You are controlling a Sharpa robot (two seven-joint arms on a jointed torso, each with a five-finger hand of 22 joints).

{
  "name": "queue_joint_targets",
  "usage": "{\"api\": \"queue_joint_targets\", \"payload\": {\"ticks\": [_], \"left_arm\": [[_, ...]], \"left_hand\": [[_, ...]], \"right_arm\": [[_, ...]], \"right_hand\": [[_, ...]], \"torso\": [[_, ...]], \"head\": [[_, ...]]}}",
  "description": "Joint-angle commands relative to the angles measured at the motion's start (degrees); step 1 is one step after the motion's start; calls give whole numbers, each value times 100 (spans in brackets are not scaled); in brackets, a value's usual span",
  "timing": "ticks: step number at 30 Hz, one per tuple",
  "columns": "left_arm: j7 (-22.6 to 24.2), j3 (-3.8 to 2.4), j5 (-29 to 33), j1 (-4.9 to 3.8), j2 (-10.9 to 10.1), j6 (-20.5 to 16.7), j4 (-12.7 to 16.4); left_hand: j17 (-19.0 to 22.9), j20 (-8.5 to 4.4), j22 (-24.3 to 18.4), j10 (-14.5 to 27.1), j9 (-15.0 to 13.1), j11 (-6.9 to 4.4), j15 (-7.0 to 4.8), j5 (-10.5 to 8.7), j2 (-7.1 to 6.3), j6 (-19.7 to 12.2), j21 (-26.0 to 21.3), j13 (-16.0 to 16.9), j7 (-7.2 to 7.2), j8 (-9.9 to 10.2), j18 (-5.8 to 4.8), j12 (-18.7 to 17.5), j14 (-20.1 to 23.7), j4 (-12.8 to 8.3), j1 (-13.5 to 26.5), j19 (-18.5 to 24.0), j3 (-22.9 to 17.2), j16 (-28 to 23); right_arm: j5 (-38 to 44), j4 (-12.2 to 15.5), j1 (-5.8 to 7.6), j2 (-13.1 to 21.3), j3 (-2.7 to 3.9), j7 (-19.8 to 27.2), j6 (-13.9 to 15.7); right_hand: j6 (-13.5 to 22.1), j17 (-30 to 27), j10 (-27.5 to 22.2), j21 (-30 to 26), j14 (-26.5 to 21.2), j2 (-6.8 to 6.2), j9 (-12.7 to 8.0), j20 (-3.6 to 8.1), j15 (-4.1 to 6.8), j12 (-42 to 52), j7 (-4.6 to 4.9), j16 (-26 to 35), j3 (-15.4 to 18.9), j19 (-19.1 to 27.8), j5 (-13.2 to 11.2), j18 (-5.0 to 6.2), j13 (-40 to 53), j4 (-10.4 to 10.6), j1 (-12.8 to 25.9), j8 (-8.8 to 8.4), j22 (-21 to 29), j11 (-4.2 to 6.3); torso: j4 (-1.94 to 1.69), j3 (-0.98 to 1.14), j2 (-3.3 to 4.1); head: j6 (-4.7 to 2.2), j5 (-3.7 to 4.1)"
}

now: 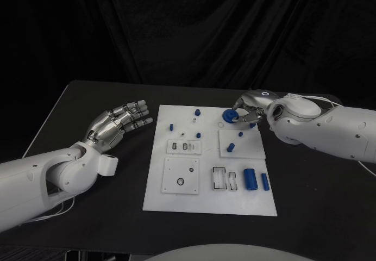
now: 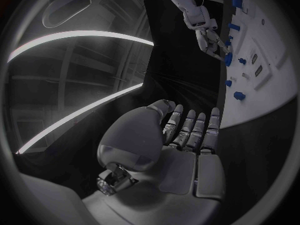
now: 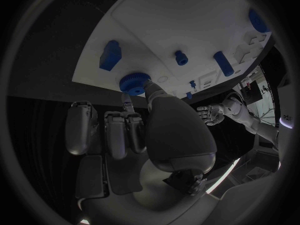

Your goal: Assemble the parts on the task board

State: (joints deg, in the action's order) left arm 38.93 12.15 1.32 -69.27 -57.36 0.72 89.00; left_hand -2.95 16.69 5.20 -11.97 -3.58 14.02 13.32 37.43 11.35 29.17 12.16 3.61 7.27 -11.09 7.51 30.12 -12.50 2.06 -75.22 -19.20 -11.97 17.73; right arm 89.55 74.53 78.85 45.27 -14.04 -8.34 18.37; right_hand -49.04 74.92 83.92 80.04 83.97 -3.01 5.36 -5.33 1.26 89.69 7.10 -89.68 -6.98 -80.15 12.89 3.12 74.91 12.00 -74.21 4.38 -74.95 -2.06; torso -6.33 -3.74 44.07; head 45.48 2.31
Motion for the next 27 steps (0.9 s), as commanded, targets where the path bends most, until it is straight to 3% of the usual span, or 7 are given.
{"api": "queue_joint_targets", "payload": {"ticks": [1,19,27], "left_arm": [[985,-5,18,1,15,77,-1],[970,-5,18,5,35,88,-24],[970,-5,18,6,45,99,-27]], "left_hand": [[-9,10,9,10,-3,50,38,17,-15,-9,23,3,30,-7,-73,4,-9,9,65,-37,-49,34],[-8,9,8,15,-1,57,44,16,-8,-21,23,3,39,0,-83,3,-2,15,73,-35,-84,34],[-8,9,8,15,-1,57,44,16,-8,-21,23,3,39,0,-83,3,-2,15,73,-35,-84,34]], "right_arm": [[24,12,-12,-1,2,-49,129],[24,-60,-13,-106,2,-46,23],[24,-141,-15,-190,2,-55,-40]], "right_hand": [[0,1486,608,8,589,1,10,-16,-41,31,54,-16,-14,-28,56,23,1509,-25,-41,-16,-680,-45],[47,1475,608,-37,581,90,13,-41,-71,31,93,-8,-31,3,175,33,1509,48,50,-37,-662,-81],[-52,1505,608,-4,601,47,55,-55,-80,31,93,-29,-59,-44,45,23,1509,-75,-81,19,-706,-89]], "torso": [[-5,-1,5],[-3,0,4],[-6,0,5]], "head": [[0,10],[41,20],[33,36]]}}
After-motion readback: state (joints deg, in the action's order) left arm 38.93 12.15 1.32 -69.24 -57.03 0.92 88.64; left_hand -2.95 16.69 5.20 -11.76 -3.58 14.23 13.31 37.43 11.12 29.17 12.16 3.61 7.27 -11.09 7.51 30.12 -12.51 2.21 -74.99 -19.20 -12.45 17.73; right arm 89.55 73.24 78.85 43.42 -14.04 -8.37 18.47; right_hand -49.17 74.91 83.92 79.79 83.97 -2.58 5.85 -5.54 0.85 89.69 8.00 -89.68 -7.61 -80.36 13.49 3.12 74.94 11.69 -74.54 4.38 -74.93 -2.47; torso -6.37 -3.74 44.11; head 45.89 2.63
